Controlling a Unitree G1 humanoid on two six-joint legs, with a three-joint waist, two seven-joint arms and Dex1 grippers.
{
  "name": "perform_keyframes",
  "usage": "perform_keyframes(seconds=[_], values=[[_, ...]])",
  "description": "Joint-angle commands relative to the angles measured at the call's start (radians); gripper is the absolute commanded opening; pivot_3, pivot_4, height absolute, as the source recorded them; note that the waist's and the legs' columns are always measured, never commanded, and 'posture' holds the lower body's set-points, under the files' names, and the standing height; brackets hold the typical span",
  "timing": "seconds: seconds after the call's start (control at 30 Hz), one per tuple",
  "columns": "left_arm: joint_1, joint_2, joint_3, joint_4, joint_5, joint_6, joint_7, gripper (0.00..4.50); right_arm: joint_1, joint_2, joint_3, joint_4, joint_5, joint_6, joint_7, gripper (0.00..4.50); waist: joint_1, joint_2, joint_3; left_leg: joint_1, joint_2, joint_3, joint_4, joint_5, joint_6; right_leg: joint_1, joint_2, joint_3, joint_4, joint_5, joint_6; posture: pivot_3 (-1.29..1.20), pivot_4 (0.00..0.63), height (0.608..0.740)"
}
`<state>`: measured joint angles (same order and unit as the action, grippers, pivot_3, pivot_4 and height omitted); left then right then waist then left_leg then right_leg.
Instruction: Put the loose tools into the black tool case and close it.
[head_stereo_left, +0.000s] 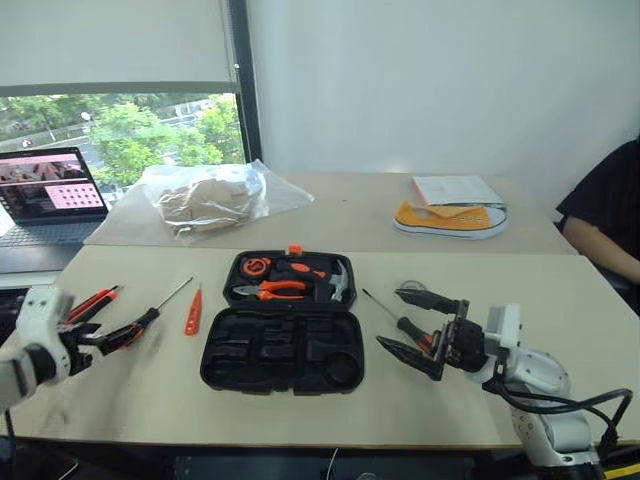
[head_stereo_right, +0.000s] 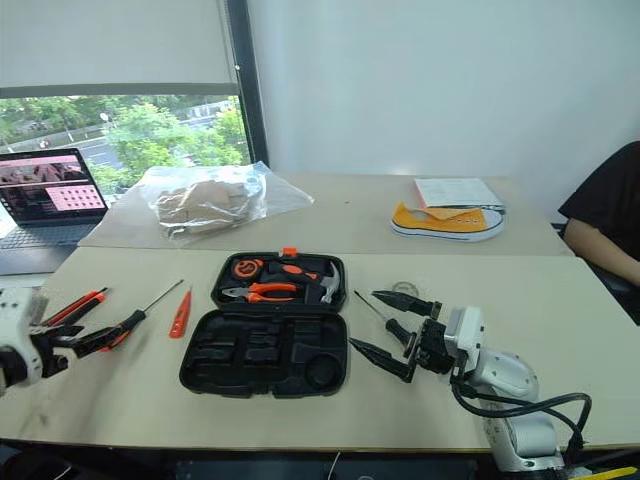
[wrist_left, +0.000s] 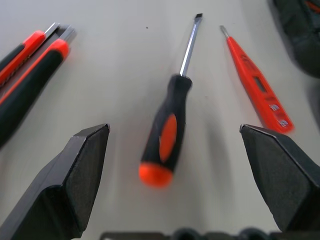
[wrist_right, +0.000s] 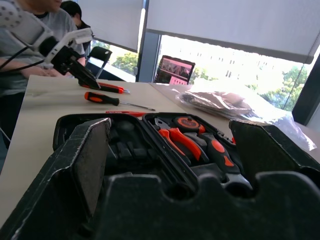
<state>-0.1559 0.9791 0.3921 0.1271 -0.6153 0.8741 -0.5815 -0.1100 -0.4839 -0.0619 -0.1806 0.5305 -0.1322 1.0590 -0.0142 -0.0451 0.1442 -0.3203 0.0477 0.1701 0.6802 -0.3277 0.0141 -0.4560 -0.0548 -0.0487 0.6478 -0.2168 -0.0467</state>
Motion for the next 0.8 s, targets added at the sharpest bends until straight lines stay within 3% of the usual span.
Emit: perform_keyframes(seconds=[0.03, 0.1, 0.37, 0.6, 0.7, 0.8], values=[[-0.149, 0.042, -0.179, 0.152, 0.115, -0.006, -0.099, 4.24, -0.009, -0.002, -0.01, -0.025, -0.004, -0.008, -0.012, 4.48, 0.001, 0.0, 0.0, -0.001, 0.0, 0.001, 0.0, 0.0, 0.0, -0.001, 0.001, -0.001, 0.0, 0.0, 0.0, 0.0, 0.15, 0.74], [-0.182, 0.049, -0.234, 0.198, 0.155, -0.022, -0.144, 3.84, -0.008, -0.002, -0.01, -0.035, -0.006, -0.005, -0.021, 4.5, 0.0, 0.0, 0.0, -0.001, -0.001, 0.003, 0.0, 0.0, 0.0, -0.001, 0.001, -0.001, -0.001, 0.0, 0.0, 0.0, 0.15, 0.74], [-0.224, 0.059, -0.229, 0.289, 0.21, -0.109, -0.252, 0.88, 0.006, -0.012, -0.017, -0.069, -0.012, 0.005, -0.059, 4.5, 0.002, 0.001, 0.001, 0.0, 0.0, 0.005, 0.001, 0.0, -0.001, -0.001, 0.0, 0.0, 0.0, 0.0, -0.001, 0.0, 0.15, 0.74], [-0.244, 0.007, -0.092, 0.196, 0.112, -0.518, -0.542, 0.84, 0.041, -0.059, -0.069, -0.091, 0.004, 0.008, -0.069, 4.5, 0.007, 0.001, 0.001, -0.002, 0.0, 0.002, 0.001, 0.0, -0.001, -0.002, -0.001, -0.001, 0.0, 0.0, -0.001, 0.0, 0.15, 0.74], [-0.298, -0.002, -0.186, 0.09, 0.116, -0.542, -0.655, 0.84, 0.064, -0.084, -0.097, -0.092, 0.013, 0.008, -0.059, 4.5, 0.023, 0.001, 0.001, -0.003, -0.001, 0.004, 0.003, 0.0, 0.0, -0.001, -0.003, -0.004, 0.0, -0.001, -0.001, 0.0, 0.15, 0.74], [-0.407, -0.026, -0.413, 0.011, 0.279, -0.66, -0.769, 0.84, 0.094, -0.105, -0.118, -0.087, 0.01, -0.004, -0.043, 4.5, 0.031, 0.001, 0.001, -0.003, -0.003, 0.005, 0.004, 0.0, 0.0, 0.0, -0.003, -0.003, 0.0, -0.001, 0.0, 0.0, 0.15, 0.74]])
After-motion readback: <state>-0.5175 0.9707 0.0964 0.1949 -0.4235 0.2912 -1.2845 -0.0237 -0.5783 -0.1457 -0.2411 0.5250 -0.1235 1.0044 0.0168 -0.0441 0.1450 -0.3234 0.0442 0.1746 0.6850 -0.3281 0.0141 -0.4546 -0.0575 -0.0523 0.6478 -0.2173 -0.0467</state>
